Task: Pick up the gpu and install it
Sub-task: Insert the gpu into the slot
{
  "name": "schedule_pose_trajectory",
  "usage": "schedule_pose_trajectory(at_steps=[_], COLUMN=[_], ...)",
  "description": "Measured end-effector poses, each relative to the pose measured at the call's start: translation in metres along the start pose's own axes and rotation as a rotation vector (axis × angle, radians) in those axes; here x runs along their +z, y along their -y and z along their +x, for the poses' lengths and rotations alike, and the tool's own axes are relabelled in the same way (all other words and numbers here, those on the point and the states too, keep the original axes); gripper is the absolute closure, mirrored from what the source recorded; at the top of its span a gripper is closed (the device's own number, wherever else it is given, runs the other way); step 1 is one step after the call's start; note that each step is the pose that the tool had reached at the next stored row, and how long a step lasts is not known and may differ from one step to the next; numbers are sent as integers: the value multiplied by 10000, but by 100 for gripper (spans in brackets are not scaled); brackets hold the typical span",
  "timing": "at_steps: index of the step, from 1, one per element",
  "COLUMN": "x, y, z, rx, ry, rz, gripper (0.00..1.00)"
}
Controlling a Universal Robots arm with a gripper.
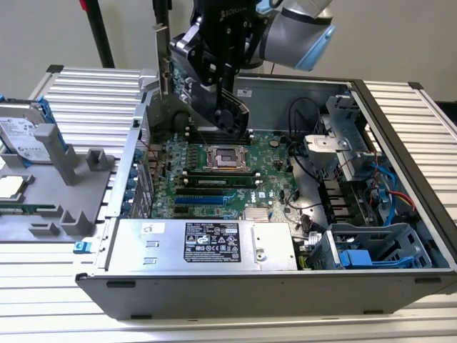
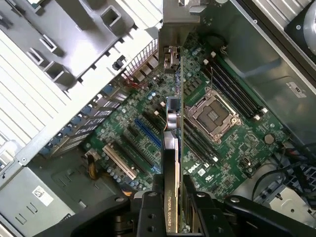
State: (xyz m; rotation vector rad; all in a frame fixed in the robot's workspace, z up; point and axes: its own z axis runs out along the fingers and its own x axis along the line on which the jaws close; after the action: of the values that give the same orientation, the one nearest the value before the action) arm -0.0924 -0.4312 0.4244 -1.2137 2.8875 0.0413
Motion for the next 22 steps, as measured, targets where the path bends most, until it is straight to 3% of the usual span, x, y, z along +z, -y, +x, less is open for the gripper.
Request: schedule_pose_trajectory(at_steps=[22], x=[0], y=[1], z=[0], rx=[-1943], ry=[-42], rz=[-35], gripper=[100])
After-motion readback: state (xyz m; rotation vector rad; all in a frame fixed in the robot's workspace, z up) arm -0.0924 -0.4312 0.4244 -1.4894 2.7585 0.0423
